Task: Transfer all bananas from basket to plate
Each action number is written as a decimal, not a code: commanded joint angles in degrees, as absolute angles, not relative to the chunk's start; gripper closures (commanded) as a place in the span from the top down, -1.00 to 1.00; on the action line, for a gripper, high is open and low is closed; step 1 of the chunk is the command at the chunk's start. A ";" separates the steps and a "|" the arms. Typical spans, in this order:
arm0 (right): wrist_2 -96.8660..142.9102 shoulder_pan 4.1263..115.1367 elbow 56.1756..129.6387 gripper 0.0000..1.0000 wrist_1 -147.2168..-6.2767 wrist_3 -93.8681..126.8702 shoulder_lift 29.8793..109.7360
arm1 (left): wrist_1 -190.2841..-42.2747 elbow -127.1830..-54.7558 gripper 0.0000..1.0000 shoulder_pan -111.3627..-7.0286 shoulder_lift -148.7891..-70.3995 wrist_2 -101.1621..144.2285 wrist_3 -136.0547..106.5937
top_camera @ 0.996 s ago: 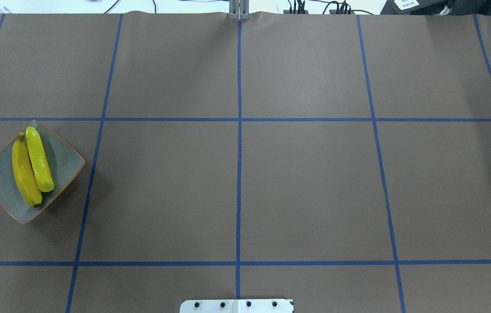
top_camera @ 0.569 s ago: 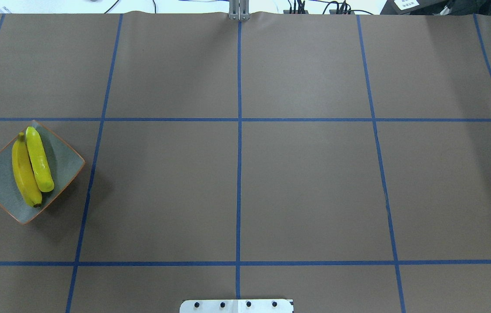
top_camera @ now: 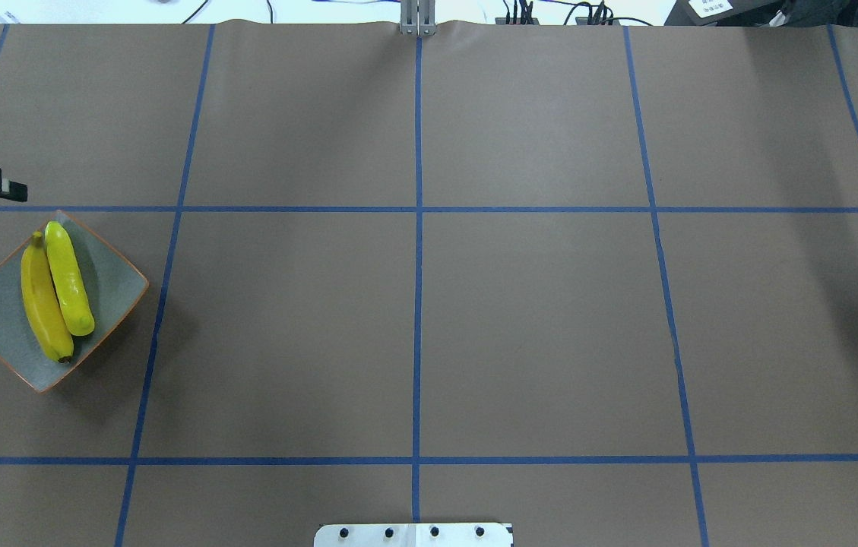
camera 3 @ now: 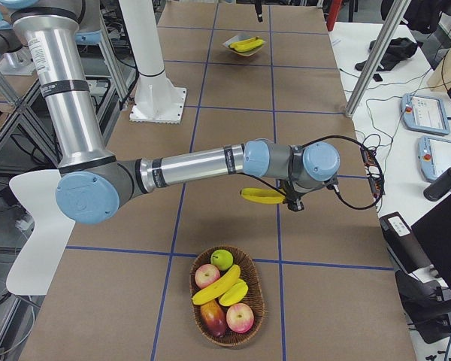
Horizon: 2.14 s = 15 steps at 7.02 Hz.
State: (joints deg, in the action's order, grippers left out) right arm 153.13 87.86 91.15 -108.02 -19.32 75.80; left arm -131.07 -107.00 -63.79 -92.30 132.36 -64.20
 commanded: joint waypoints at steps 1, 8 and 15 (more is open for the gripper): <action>155.04 84.04 98.24 -1.00 -103.66 -4.21 75.50 | -131.05 -106.88 1.00 -60.83 -98.24 132.28 -73.45; 145.81 61.11 100.11 -1.00 -58.21 63.23 68.75 | -130.69 -106.17 0.99 -50.13 -112.91 129.64 -89.97; 143.63 50.55 104.32 -1.00 -56.18 72.92 61.79 | -141.13 -106.55 0.99 -38.08 -121.09 129.73 -90.18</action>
